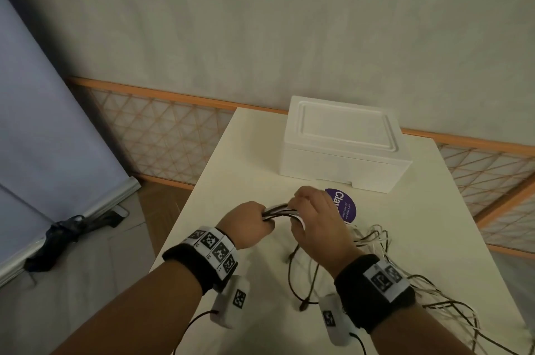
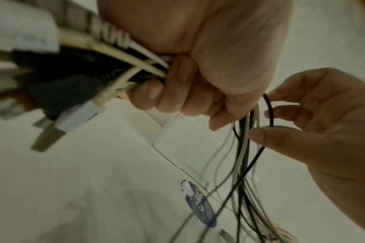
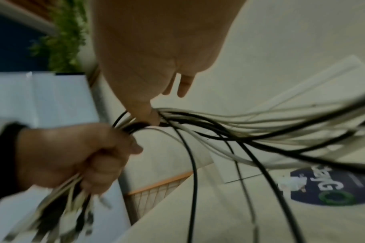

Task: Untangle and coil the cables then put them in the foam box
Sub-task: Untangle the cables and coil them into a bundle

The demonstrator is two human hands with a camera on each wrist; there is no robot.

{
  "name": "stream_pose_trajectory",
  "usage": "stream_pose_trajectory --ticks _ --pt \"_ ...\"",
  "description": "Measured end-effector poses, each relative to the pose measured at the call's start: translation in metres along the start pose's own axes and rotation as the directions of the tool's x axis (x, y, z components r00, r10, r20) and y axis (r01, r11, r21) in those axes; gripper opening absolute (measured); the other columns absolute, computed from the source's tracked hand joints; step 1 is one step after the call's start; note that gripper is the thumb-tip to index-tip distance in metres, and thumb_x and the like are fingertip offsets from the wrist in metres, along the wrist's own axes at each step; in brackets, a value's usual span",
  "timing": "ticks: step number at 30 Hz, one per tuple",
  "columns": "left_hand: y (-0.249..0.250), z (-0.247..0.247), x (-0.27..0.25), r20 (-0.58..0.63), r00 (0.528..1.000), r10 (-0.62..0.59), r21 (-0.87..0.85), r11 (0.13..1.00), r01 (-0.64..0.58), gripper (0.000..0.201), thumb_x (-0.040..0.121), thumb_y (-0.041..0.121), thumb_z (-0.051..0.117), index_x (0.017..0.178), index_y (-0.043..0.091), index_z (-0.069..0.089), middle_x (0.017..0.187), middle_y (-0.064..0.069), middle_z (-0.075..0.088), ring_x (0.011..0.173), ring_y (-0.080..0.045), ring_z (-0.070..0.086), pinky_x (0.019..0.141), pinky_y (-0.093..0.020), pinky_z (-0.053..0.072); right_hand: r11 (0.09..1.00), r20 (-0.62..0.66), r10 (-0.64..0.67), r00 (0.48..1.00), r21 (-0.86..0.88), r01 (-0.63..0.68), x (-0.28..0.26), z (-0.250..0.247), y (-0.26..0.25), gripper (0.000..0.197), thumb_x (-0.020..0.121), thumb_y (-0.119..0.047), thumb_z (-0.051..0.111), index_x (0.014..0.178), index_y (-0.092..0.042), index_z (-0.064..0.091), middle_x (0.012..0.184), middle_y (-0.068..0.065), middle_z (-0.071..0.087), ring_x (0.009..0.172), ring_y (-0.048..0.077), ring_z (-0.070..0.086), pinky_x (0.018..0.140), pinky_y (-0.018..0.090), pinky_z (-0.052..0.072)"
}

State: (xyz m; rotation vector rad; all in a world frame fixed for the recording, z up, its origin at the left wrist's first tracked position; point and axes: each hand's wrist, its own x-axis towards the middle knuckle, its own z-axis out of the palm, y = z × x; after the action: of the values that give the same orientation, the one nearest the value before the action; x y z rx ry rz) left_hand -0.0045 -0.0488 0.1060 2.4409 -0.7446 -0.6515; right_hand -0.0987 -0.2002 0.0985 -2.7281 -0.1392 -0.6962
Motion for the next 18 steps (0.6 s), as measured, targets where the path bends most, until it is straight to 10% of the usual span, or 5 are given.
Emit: stream_pose_trajectory --ticks 8,14,18 --pt "0.023 -0.007 -0.011 -0.075 0.988 0.138 0.049 0.990 -0.135 0.035 0.087 0.022 0.052 0.056 0.017 0.037 0.056 0.001 0.040 0.053 -0.018 0.038 0.051 -0.030 0.027 0.938 0.033 0.341 0.940 -0.075 -0.338 -0.019 0.023 0.022 0.020 0.069 -0.011 0.070 0.088 -0.015 0.065 0.083 -0.001 0.064 0.063 0.024 0.062 0.048 0.025 0.041" --pt "0.001 -0.044 -0.006 -0.180 0.979 0.099 0.219 0.974 -0.059 0.031 0.089 0.024 0.049 0.060 0.019 0.040 0.063 0.001 0.044 0.057 -0.015 0.041 0.050 -0.029 0.025 0.797 0.234 0.548 0.803 -0.437 -0.416 -0.047 0.010 0.064 0.019 0.082 -0.027 0.053 0.098 -0.029 0.063 0.096 -0.008 0.069 0.089 0.017 0.064 0.078 0.033 0.037" --pt "-0.029 -0.069 0.002 -0.221 0.975 0.004 0.218 0.975 0.046 0.031 0.090 0.023 0.049 0.061 0.018 0.040 0.063 -0.001 0.045 0.061 -0.023 0.047 0.054 -0.031 0.029 0.723 0.169 0.594 0.786 -0.541 -0.430 -0.080 -0.014 0.094 0.061 0.074 -0.009 0.059 0.123 -0.046 0.054 0.132 -0.017 0.056 0.119 0.022 0.055 0.092 0.046 0.033"
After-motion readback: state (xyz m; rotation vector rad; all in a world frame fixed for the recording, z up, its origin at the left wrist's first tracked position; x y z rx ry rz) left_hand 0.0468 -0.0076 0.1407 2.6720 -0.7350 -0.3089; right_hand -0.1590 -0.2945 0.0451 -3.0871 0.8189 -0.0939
